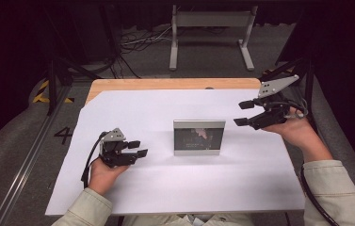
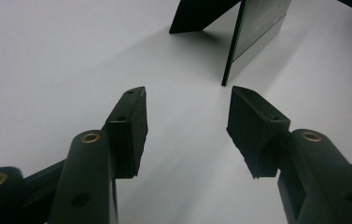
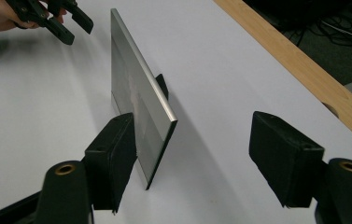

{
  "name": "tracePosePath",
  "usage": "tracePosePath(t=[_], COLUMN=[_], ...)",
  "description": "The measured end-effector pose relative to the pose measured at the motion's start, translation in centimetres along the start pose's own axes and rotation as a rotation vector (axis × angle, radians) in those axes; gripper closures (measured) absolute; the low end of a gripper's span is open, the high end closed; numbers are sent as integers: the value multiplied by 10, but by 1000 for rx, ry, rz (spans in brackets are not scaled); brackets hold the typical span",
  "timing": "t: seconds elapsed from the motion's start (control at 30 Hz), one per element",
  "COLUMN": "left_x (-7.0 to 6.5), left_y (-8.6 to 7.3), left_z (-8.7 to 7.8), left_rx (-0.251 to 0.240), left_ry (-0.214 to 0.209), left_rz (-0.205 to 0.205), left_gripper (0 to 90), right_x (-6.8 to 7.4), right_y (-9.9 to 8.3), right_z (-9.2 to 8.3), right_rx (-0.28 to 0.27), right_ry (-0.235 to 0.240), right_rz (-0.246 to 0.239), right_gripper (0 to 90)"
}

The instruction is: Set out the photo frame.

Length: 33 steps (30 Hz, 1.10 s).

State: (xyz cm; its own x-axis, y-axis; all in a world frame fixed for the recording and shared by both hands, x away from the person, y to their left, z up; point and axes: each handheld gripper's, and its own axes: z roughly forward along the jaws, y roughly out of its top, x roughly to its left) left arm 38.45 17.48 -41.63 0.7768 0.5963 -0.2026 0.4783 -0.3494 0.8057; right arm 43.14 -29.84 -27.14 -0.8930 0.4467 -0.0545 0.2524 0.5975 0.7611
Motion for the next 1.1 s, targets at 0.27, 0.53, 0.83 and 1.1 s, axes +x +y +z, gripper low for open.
tracePosePath(t=[0.27,0.53,0.83,1.1], left_x=[1,0,4,9], left_y=[0,-1,-3,-4], left_z=[0,2,-4,-6], left_rx=[1,20,6,10], left_ry=[4,45,41,61], left_rz=[14,42,33,35], left_gripper=[474,467,463,460], right_x=[5,6,6,7], right_y=[-22,-43,-69,-88], right_z=[-1,7,19,34], right_rx=[-47,-34,-54,-64], right_ry=[-29,-38,-65,-72], right_rz=[33,56,105,149], right_gripper=[292,269,251,238])
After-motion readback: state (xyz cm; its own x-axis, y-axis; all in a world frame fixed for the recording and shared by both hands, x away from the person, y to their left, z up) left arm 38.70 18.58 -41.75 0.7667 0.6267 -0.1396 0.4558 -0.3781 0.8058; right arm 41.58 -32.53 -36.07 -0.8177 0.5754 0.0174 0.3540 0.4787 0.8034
